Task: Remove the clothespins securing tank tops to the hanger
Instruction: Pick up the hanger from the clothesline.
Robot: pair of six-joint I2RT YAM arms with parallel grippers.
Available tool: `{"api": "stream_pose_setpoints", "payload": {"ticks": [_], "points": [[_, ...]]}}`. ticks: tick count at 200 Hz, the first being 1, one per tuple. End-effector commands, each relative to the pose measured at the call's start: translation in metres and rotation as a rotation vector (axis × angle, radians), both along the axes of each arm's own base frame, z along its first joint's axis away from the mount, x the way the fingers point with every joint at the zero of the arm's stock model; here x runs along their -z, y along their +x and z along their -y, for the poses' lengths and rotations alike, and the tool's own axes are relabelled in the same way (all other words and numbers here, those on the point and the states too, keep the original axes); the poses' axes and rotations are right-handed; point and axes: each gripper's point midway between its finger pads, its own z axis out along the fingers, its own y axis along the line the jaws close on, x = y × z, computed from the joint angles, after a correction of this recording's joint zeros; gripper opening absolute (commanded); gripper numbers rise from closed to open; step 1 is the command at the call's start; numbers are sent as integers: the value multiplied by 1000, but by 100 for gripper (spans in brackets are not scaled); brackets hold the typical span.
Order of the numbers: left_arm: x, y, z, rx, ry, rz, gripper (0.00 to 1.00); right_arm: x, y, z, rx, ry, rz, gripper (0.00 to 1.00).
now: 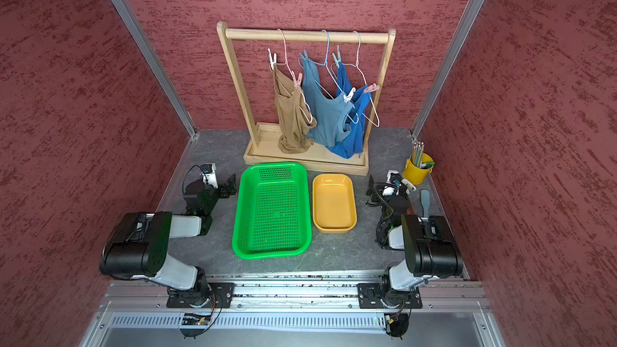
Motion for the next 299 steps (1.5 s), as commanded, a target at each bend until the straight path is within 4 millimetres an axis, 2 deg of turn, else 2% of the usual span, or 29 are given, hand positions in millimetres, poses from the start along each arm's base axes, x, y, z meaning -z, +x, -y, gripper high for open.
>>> {"api": "stream_pose_setpoints", "payload": {"ticks": [1,165,173,183,184,187,189,191,197,203,211,228,247,263,273,299], "points": [[-4,2,6,19,0,9,99,-11,3,-1,1,-11,37,99],[-4,3,2,23,-35,9,99,-11,3,-1,2,-12,36,99],[-9,3,-6,-23,-37,14,99,-14,2,0,9,-11,47,99],[-21,0,-25,-132,-58,-29,100,-18,6,4,36,-4,16,99],[-21,-1,-27,-144,-61,-39,99,-15,7,5,44,-2,-2,99],[-24,-2,-33,-180,-83,-71,99,-23,9,8,65,11,-12,99],[-27,-3,-37,-202,-101,-92,99,-35,11,12,92,15,4,99],[-28,-6,-41,-222,-119,-123,99,-26,13,16,117,46,-50,99],[-39,-10,-51,-276,-185,-189,99,-33,19,29,202,100,-110,99],[-50,-15,-55,-317,-250,-251,99,-38,22,38,261,159,-163,99],[-69,-21,-52,-320,-304,-309,100,-47,24,38,278,219,-218,99],[-109,-32,-28,-274,-359,-387,99,-75,19,25,236,319,-281,99],[-149,-40,19,-137,-375,-428,100,-114,11,-3,130,309,-310,99],[-159,-49,55,-59,-408,-541,100,-144,7,-35,5,321,-333,99],[-157,-54,77,-1,-451,-622,100,-158,6,-60,-85,335,-363,99],[-159,-67,111,49,-507,-735,100,-192,5,-141,-334,312,-423,95]]}}
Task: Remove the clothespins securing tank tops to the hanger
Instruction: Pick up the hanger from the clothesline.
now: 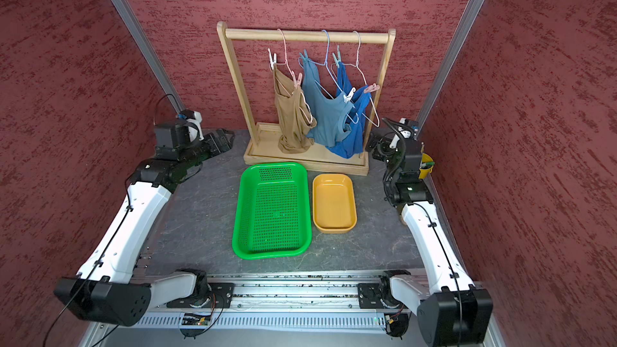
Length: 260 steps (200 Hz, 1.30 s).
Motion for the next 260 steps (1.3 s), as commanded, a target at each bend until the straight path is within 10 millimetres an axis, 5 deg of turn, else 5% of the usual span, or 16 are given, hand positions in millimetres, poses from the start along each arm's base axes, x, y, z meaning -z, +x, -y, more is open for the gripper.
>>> {"api": "stream_pose_setpoints", "payload": {"ticks": [1,40,71,111,175,224,260], "points": [[55,-45,26,40,-75,-357,100,20,-17,-74,-248,22,-213,95],[50,-55,40,61,-118,-409,100,-30,-1,-156,-460,-2,-179,95],[45,-59,42,73,-126,-400,100,-66,30,-168,-461,-6,-93,99],[46,-62,43,75,-129,-414,100,-70,73,-187,-477,-100,-131,91],[39,-66,48,79,-144,-408,95,-81,101,-210,-528,-61,-43,52],[43,-68,55,91,-148,-427,91,-94,108,-215,-534,-34,23,0],[46,-67,57,94,-142,-433,89,-101,102,-220,-571,-14,36,0]]}}
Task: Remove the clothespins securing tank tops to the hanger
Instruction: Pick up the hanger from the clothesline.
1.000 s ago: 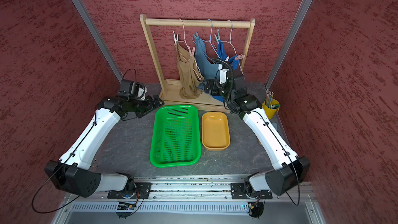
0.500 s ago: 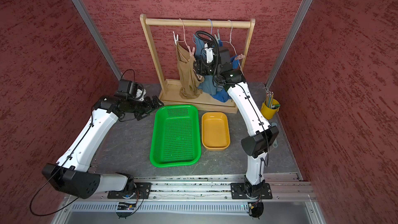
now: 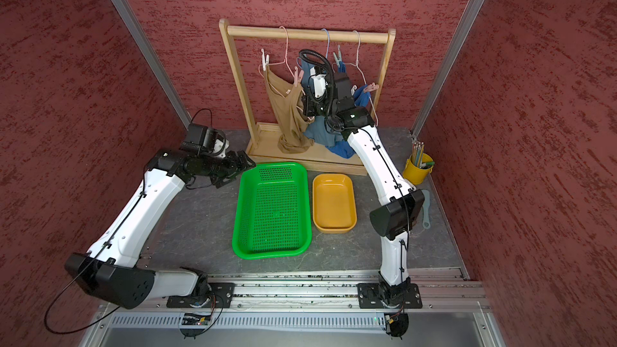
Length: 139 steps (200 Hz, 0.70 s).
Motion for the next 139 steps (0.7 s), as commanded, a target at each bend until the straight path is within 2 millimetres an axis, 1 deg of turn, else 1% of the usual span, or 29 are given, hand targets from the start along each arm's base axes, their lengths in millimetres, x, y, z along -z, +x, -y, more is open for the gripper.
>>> {"api": "stream_pose_setpoints", "payload": {"ticks": [1,13,30,37,46,59,77,109,139], "points": [[-8,-1,4,10,-8,20,89,-34,-6,-4,-33,67,76,0],[-9,-1,5,11,-2,25,88,-40,-9,-3,-34,76,86,0],[-15,1,5,14,10,45,87,-55,-16,1,-29,92,114,0],[-18,2,6,20,14,56,85,-62,-20,3,-29,99,127,0],[-20,3,10,39,5,60,82,-70,-24,4,-30,107,147,0],[-23,5,17,70,-4,49,82,-82,-31,7,-32,119,168,0],[-28,6,25,118,29,47,82,-94,-39,11,-30,131,186,0],[-40,8,35,144,59,96,83,-109,-55,16,-27,141,201,0],[-54,7,45,151,52,136,84,-114,-70,17,-20,115,209,0]]}}
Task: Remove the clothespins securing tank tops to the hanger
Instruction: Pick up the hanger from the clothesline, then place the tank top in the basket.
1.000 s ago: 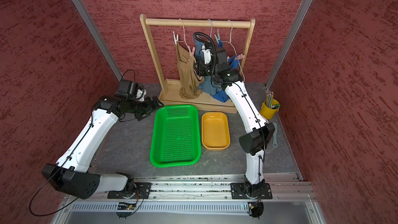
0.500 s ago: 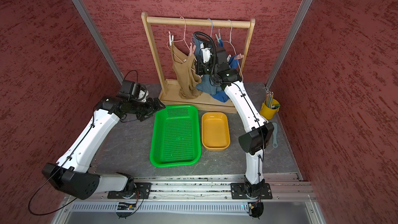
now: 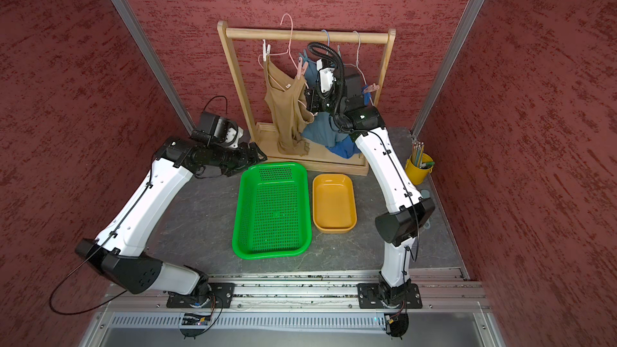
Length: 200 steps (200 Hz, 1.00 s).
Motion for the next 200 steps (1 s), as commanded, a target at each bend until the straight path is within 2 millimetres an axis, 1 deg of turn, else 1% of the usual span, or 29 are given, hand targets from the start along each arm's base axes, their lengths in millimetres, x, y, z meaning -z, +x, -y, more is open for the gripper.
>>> {"api": "stream_pose_setpoints", "payload": {"ticks": [1,27,45,86,99,130,152,171,200], "points": [[-15,-2,2,7,18,49,84,-63,-36,7,-4,49,148,0],[-26,-8,6,3,19,80,86,-61,-49,6,-8,31,129,0],[-35,-14,5,3,8,89,86,-55,-58,6,-17,11,99,0],[-52,-31,-9,-34,27,102,87,-50,-90,7,-37,1,54,0],[-54,-34,-16,-65,37,106,88,-44,-97,7,-41,1,37,0],[-57,-42,-28,-120,50,103,89,-41,-118,2,-71,23,23,0],[-59,-46,-34,-145,45,112,90,-46,-132,0,-89,30,24,0],[-63,-49,-37,-167,30,125,90,-55,-144,0,-104,37,24,0],[-77,-49,-41,-193,7,176,90,-76,-164,4,-134,52,39,0]]}}
